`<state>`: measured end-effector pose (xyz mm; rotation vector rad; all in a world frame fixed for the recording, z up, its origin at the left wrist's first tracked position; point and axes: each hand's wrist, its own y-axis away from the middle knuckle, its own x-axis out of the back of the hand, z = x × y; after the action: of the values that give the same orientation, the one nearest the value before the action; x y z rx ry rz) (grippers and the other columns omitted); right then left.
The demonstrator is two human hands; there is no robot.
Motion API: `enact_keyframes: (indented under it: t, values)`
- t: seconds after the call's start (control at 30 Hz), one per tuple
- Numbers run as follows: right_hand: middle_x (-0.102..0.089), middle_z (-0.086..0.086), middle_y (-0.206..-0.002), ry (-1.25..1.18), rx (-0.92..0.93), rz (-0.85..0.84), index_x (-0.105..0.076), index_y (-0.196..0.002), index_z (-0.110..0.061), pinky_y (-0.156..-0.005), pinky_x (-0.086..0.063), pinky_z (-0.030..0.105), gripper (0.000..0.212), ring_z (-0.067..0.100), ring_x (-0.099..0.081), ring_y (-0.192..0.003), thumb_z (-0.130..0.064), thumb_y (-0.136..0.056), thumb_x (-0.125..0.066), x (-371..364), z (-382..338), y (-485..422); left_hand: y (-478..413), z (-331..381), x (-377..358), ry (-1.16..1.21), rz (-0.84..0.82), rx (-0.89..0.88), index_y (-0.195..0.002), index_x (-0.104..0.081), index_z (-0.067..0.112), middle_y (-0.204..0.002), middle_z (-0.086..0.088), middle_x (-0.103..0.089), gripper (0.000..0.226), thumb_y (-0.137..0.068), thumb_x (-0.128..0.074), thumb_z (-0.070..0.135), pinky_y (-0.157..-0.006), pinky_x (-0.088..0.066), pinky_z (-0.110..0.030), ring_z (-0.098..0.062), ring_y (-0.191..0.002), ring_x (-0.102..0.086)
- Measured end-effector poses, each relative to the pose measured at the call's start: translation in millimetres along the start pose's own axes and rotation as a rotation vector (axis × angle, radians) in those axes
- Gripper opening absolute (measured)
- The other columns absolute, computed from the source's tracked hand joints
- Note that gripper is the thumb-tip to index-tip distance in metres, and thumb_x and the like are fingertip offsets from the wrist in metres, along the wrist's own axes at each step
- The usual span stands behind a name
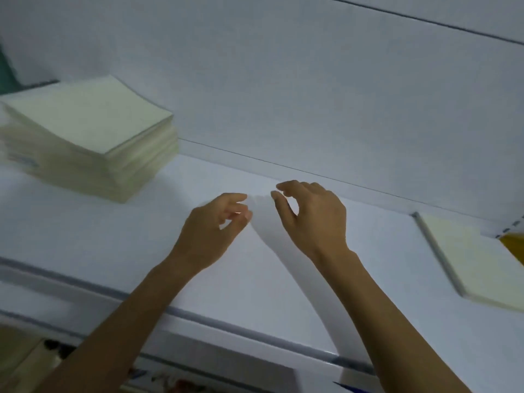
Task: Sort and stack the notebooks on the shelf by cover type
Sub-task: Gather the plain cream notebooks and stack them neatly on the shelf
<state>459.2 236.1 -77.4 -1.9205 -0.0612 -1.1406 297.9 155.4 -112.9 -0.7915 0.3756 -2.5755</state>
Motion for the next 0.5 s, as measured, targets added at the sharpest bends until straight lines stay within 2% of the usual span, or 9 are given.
enact_keyframes:
  t: [0.07, 0.13, 0.23, 0.37, 0.43, 0.5]
  values:
    - [-0.073, -0.003, -0.085, -0.072, 0.047, 0.013, -0.071, -0.099, -0.019, -0.066, -0.047, 0.03, 0.026, 0.021, -0.067, -0.081, -0.041, -0.091, -0.059, -20, -48, -18, 11, -22, 51, 0.081, 0.046, 0.039, -0.107, -0.062, 0.033, -0.094, 0.012, -0.071, 0.02, -0.088, -0.063, 0.029, -0.078, -0.047, -0.008, 0.004, -0.086, -0.064]
    - [-0.073, -0.004, -0.086, -0.141, 0.077, 0.024, -0.071, -0.099, -0.02, -0.068, -0.048, 0.03, 0.03, 0.019, -0.067, -0.083, -0.045, -0.09, -0.058, -38, -101, -36, 22, -45, 104, 0.144, 0.057, 0.089, -0.104, -0.061, 0.039, -0.095, 0.009, -0.072, 0.017, -0.087, -0.06, 0.036, -0.081, -0.049, -0.012, 0.0, -0.09, -0.066]
    - [-0.073, -0.004, -0.088, -0.214, 0.143, 0.051, -0.071, -0.1, -0.02, -0.068, -0.051, 0.032, 0.032, 0.019, -0.067, -0.084, -0.047, -0.09, -0.057, -61, -182, -61, 31, -81, 180, 0.182, 0.101, 0.147, -0.099, -0.062, 0.035, -0.096, 0.007, -0.072, 0.028, -0.079, -0.054, 0.052, -0.083, -0.052, -0.023, -0.008, -0.091, -0.068]
    - [-0.07, -0.005, -0.106, -0.292, 0.209, 0.089, -0.068, -0.11, -0.022, -0.071, -0.048, 0.029, 0.032, 0.016, -0.062, -0.098, -0.044, -0.091, -0.055, -85, -271, -95, 30, -124, 242, 0.274, 0.078, 0.168, -0.09, -0.064, 0.023, -0.093, 0.011, -0.073, 0.023, -0.086, -0.05, 0.041, -0.075, -0.052, -0.016, -0.01, -0.086, -0.07]
    - [-0.067, -0.004, -0.114, -0.297, 0.218, 0.102, -0.065, -0.114, -0.022, -0.072, -0.043, 0.025, 0.034, 0.016, -0.059, -0.104, -0.044, -0.091, -0.053, -97, -301, -114, 23, -139, 254, 0.386, 0.04, 0.233, -0.094, -0.064, 0.019, -0.093, 0.012, -0.073, 0.022, -0.093, -0.048, 0.034, -0.073, -0.053, -0.016, -0.01, -0.087, -0.07]
    - [-0.059, 0.001, -0.129, -0.237, 0.213, 0.023, -0.057, -0.126, -0.02, -0.082, -0.042, 0.029, 0.047, 0.019, -0.053, -0.116, -0.05, -0.09, -0.053, -112, -317, -134, 17, -147, 258, 0.495, 0.018, 0.289, -0.1, -0.063, 0.016, -0.097, 0.009, -0.073, 0.019, -0.097, -0.048, 0.028, -0.072, -0.054, -0.019, -0.011, -0.089, -0.069]
